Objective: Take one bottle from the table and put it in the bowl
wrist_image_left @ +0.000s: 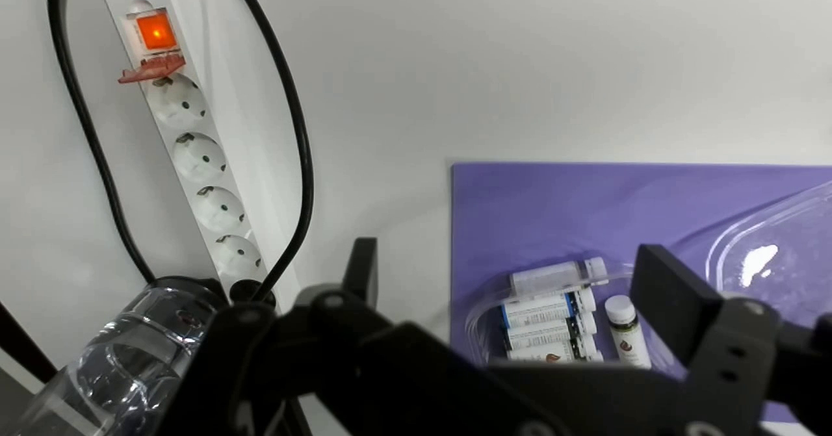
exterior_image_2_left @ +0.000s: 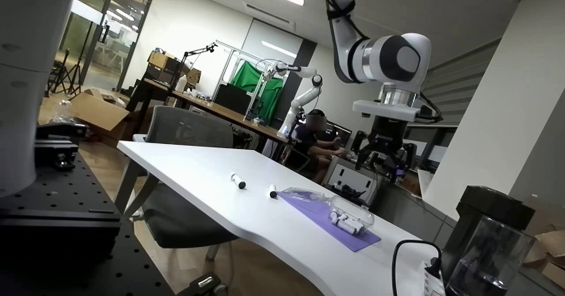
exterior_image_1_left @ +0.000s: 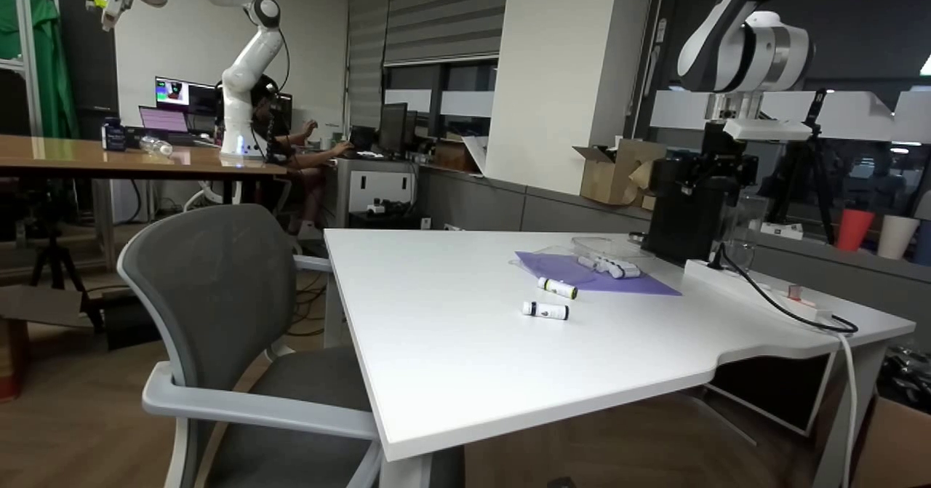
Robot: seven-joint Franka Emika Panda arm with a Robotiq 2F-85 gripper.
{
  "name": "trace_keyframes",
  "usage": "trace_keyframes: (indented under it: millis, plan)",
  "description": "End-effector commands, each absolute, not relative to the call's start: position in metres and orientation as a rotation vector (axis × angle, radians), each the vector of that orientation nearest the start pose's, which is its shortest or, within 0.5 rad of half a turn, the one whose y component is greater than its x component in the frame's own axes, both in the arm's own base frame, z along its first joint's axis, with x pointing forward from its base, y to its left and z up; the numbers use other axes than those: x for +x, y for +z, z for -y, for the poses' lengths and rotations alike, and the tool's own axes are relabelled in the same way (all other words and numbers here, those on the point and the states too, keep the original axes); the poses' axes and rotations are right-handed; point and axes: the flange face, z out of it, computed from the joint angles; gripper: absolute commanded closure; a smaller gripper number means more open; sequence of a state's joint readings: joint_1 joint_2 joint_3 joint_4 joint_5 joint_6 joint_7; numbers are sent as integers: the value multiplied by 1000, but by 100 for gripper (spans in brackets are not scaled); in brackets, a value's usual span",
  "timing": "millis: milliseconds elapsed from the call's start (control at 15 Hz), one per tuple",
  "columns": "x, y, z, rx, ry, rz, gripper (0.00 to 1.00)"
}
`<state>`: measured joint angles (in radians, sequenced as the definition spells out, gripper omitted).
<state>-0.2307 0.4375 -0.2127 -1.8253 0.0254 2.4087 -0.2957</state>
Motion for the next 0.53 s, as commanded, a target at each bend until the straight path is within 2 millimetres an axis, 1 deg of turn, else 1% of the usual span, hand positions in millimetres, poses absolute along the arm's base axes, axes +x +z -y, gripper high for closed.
trace_keyframes:
  millis: [0, 333, 467]
  plan:
    - [601, 316, 273, -3249, -194, -227, 0]
    - [601, 316, 273, -3248, -192, -226, 0]
    - [614, 315, 284, -3225, -207, -192, 0]
